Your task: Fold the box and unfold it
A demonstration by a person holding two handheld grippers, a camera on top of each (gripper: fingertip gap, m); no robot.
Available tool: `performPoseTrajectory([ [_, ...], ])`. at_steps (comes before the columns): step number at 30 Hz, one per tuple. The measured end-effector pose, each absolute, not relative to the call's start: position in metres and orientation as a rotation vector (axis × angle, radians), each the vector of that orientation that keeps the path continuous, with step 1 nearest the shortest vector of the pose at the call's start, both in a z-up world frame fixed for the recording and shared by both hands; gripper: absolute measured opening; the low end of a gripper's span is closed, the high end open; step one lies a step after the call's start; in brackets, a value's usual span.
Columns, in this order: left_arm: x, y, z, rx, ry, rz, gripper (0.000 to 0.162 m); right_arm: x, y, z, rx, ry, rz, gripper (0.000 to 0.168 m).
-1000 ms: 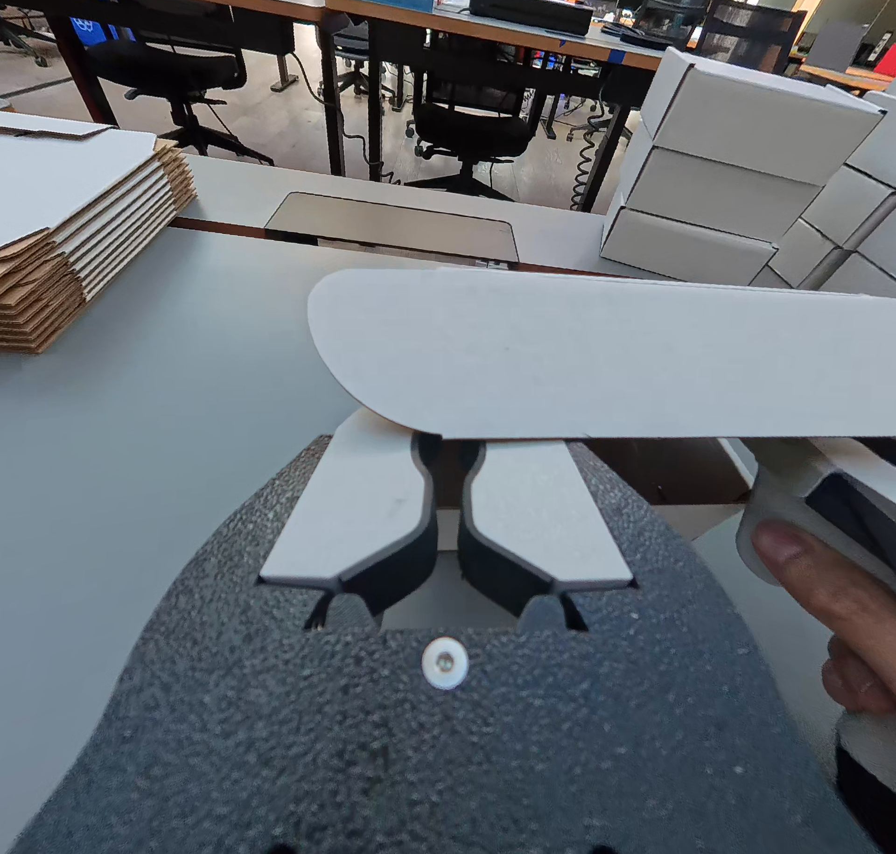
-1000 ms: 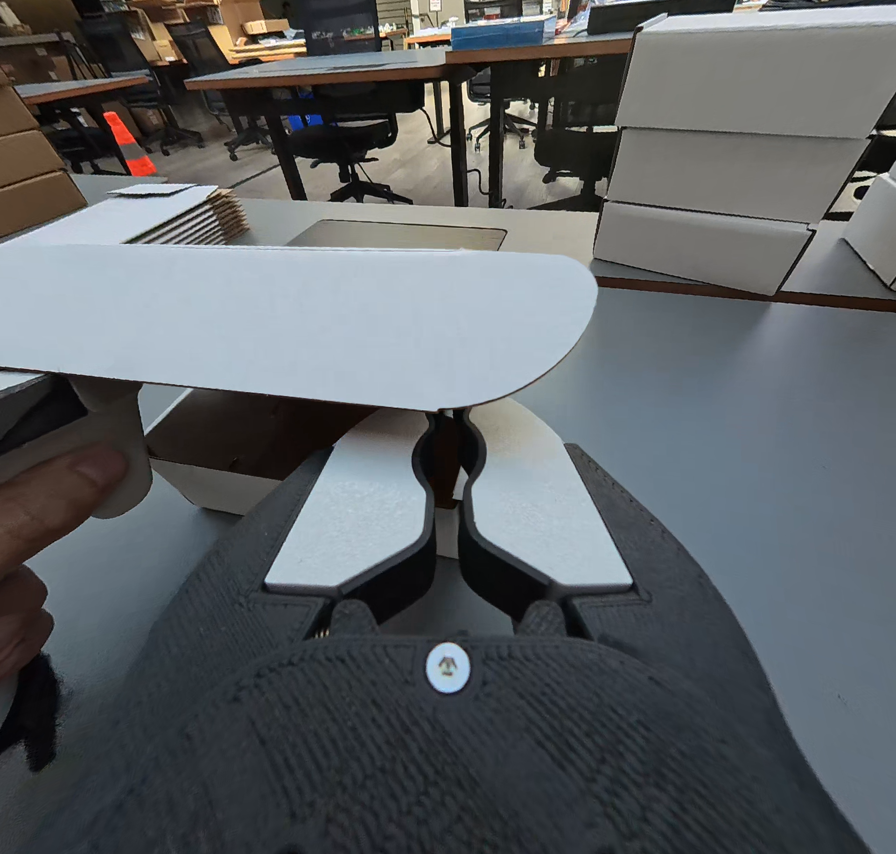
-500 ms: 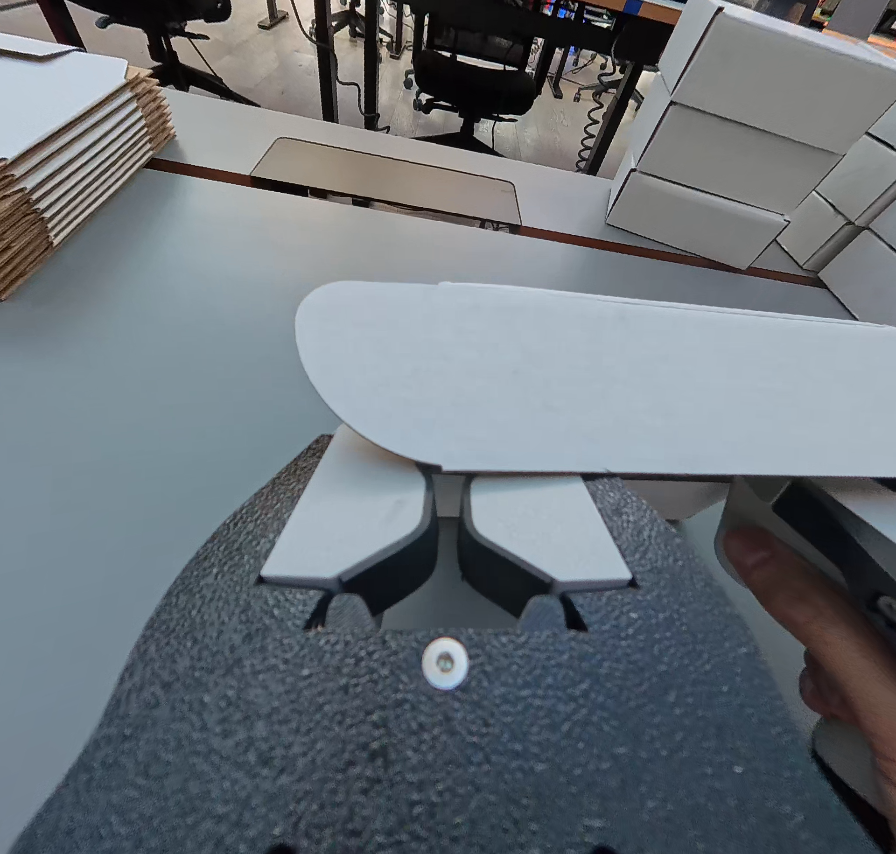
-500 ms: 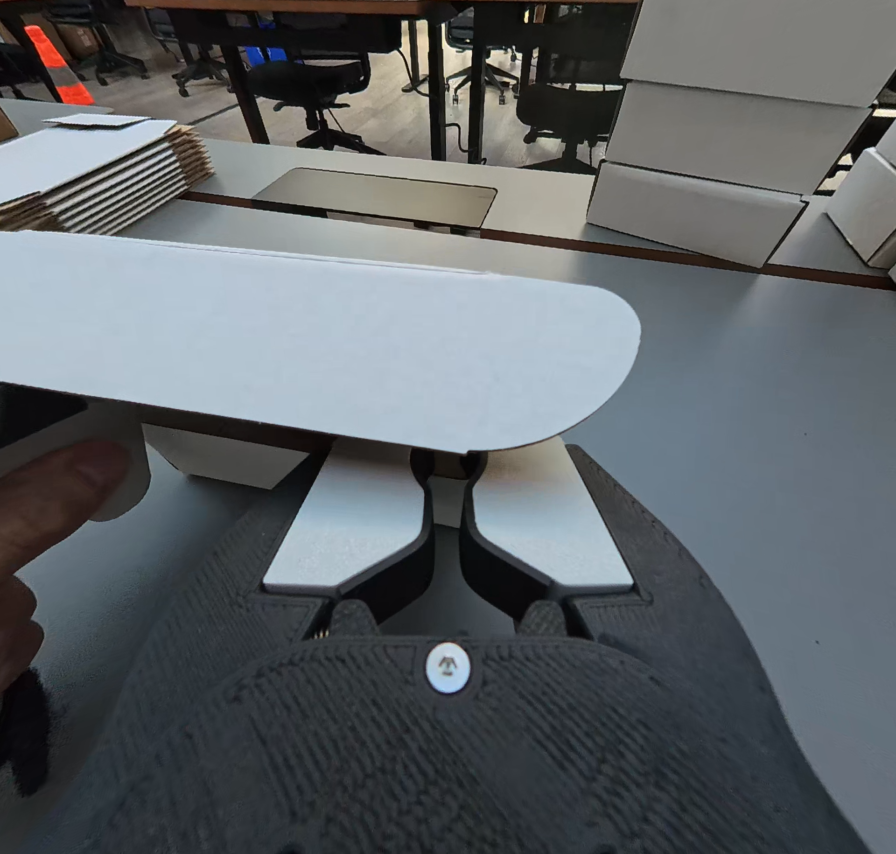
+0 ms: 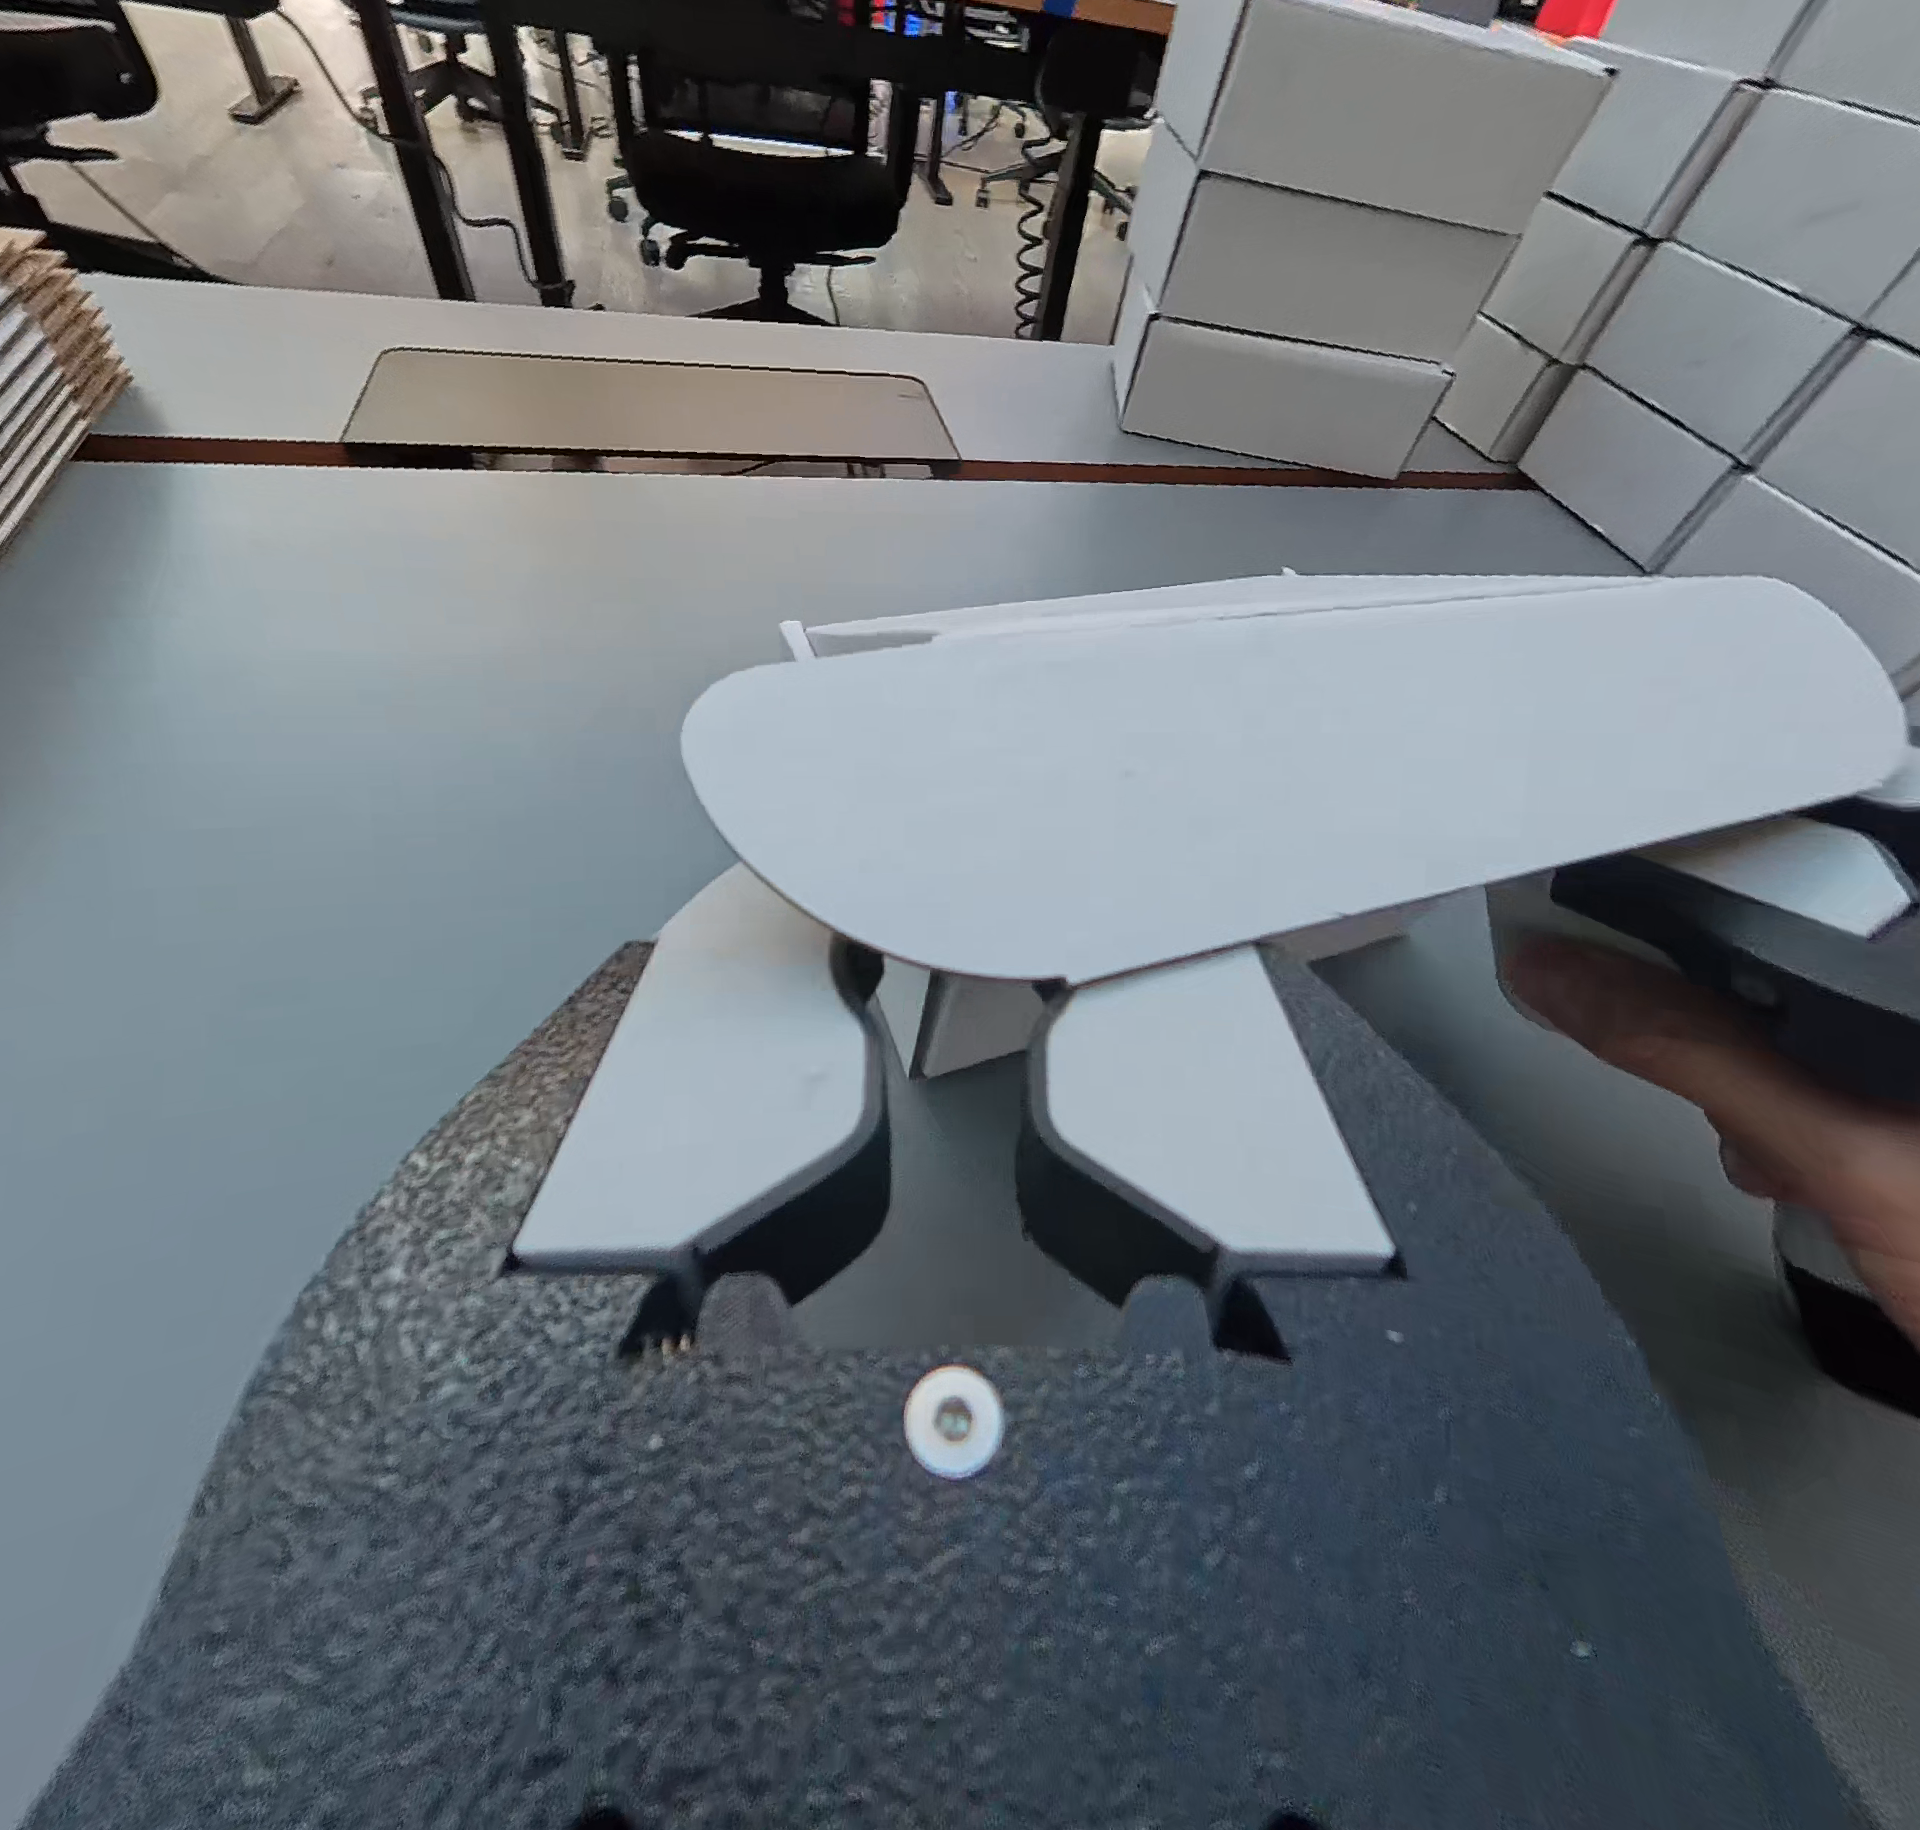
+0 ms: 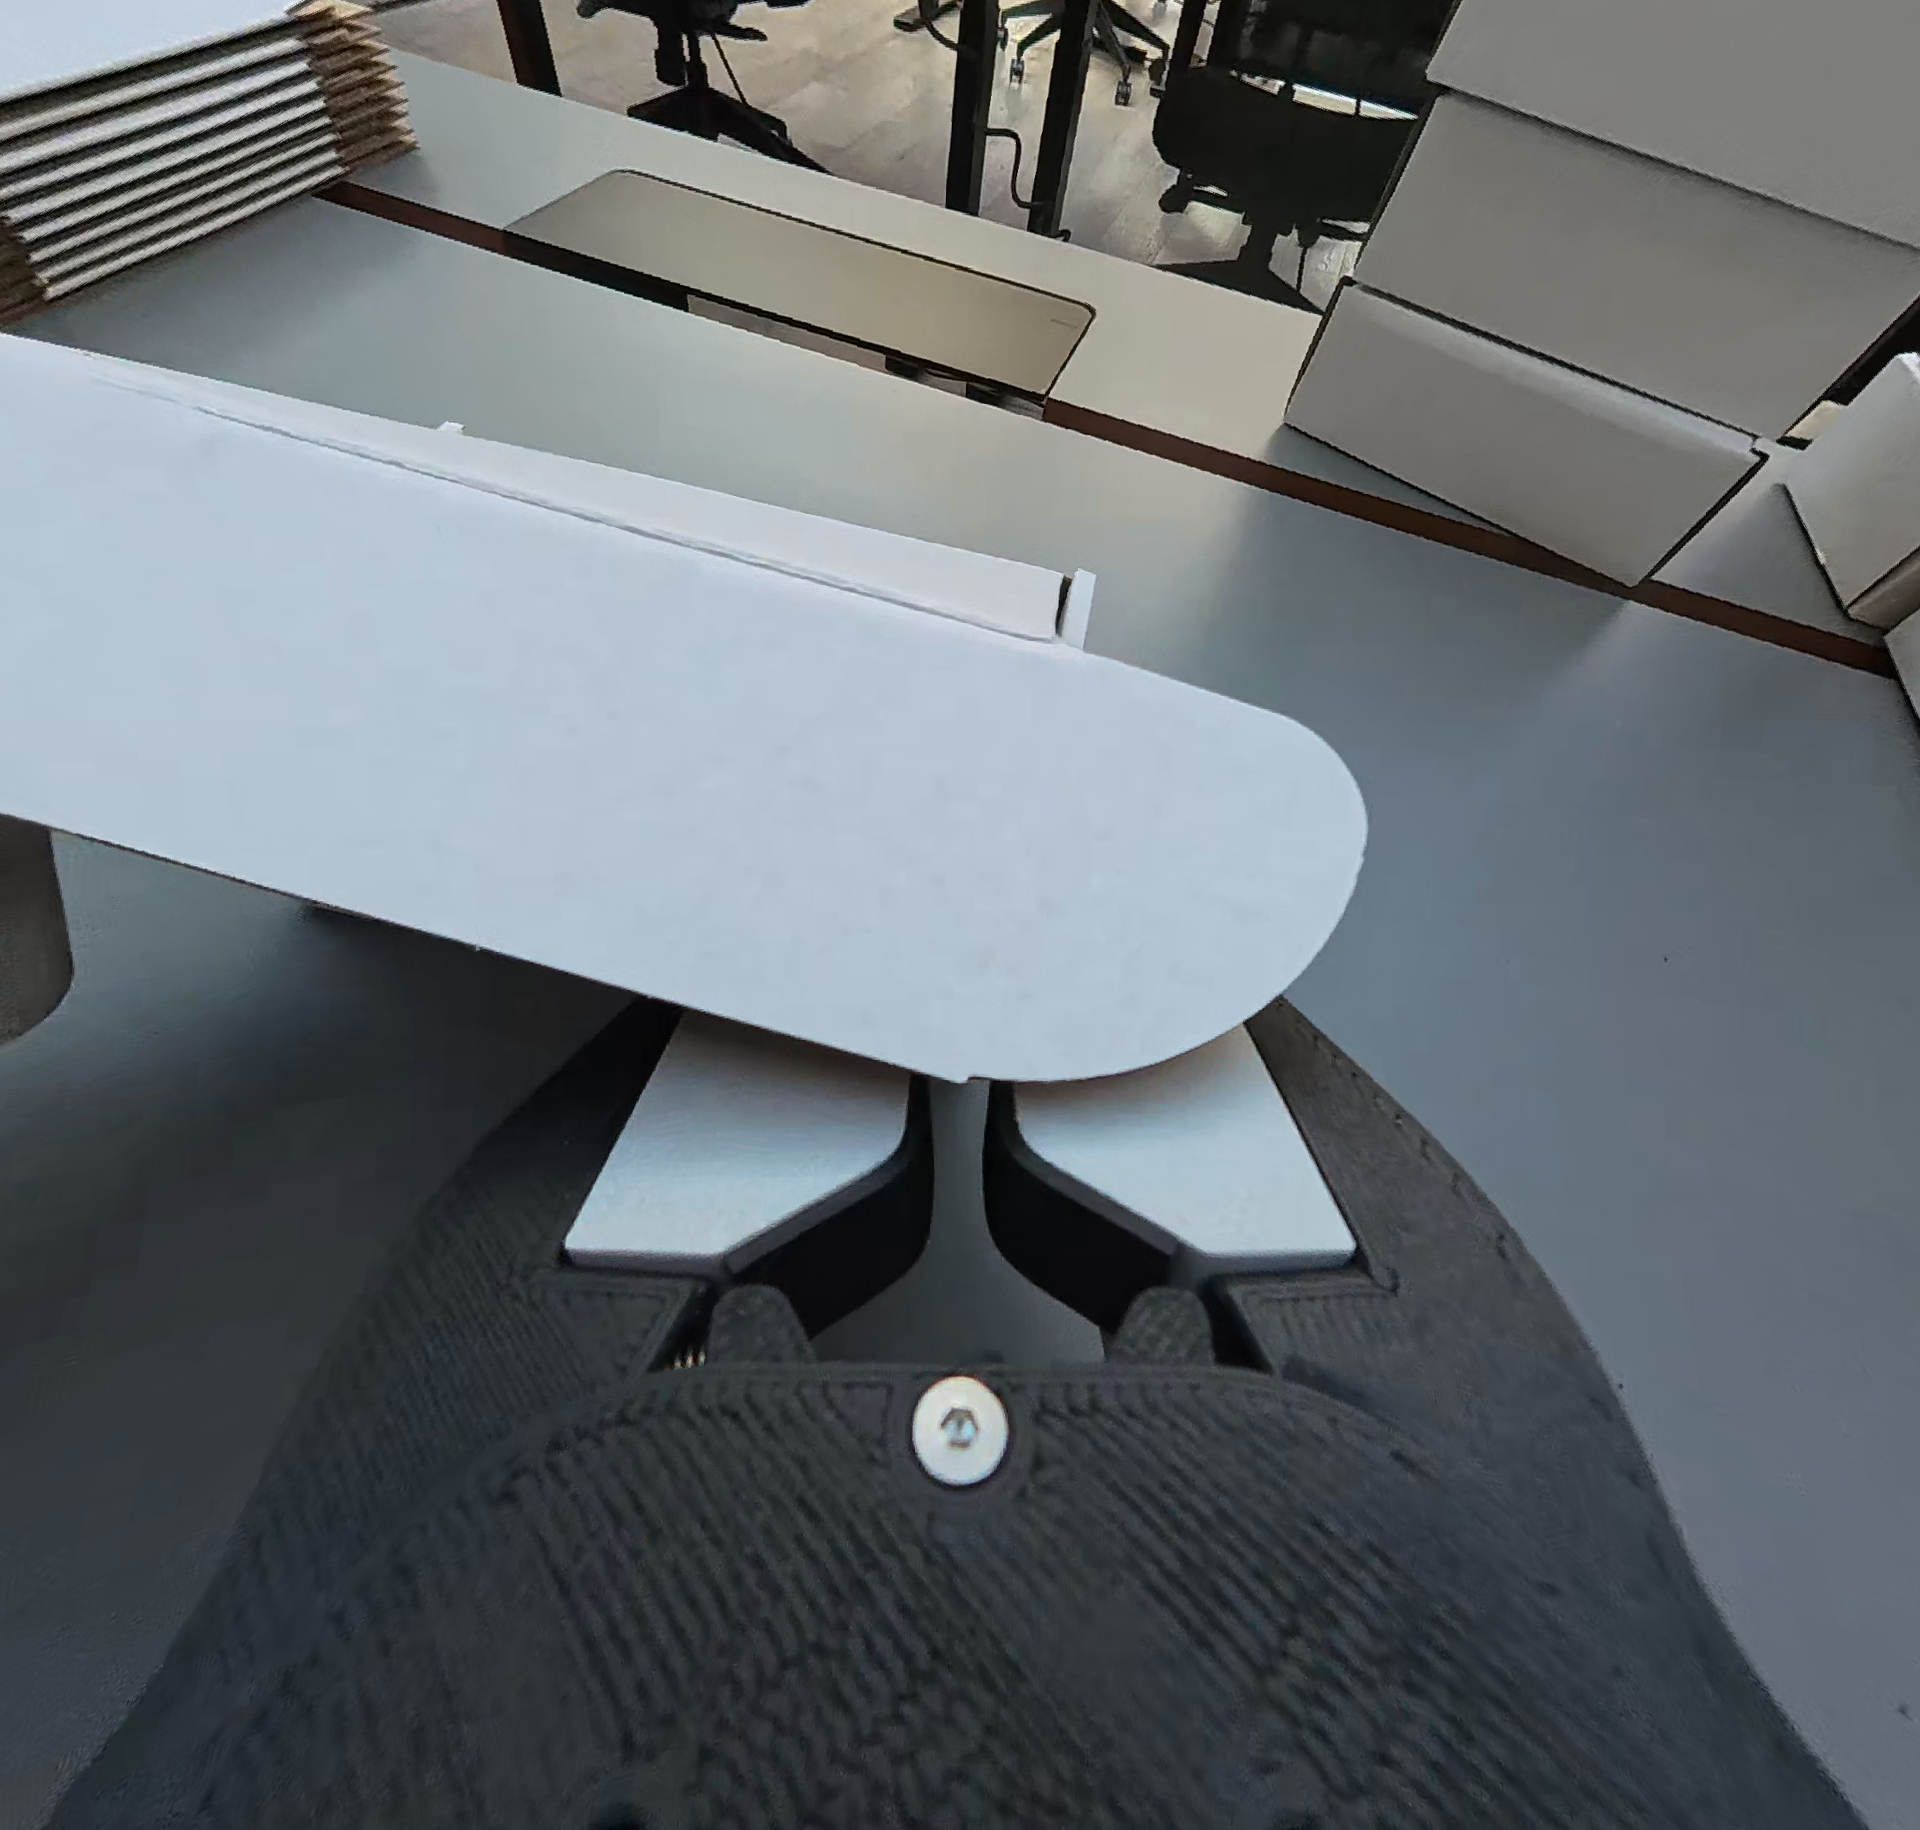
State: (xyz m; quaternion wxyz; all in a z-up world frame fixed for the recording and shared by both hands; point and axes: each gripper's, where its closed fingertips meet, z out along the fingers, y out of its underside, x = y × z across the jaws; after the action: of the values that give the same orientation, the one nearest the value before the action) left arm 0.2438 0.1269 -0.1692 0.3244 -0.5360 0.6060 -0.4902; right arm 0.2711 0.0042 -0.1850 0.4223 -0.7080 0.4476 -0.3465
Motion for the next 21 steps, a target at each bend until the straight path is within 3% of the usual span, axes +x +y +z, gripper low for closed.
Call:
performPoseTrajectory([
  [3, 0.227, 0.136, -0.167, -1.285, 1.697, -1.316, 0.040, 0.271, 0.004, -0.185, -1.784, 1.100, -0.864, 0.004],
  [6, 0.202, 0.142, -0.160, -1.102, 1.863, -1.424, 0.040, 0.270, 0.004, -0.185, -1.795, 1.079, -0.864, 0.004],
  [8, 0.186, 0.150, -0.151, -1.016, 1.971, -1.525, 0.034, 0.270, 0.004, -0.185, -1.795, 1.074, -0.855, 0.004],
  [11, 0.178, 0.162, -0.110, -0.981, 1.914, -1.829, 0.000, 0.270, 0.004, -0.185, -1.795, 1.068, -0.848, 0.004],
  [16, 0.213, 0.166, -0.068, -1.157, 1.895, -2.150, 0.000, 0.268, 0.007, -0.184, -1.808, 1.036, -0.840, 0.004],
  [21, 0.247, 0.143, -0.094, -1.355, 2.333, -2.104, 0.000, 0.264, 0.010, -0.184, -1.818, 1.002, -0.817, 0.004],
])
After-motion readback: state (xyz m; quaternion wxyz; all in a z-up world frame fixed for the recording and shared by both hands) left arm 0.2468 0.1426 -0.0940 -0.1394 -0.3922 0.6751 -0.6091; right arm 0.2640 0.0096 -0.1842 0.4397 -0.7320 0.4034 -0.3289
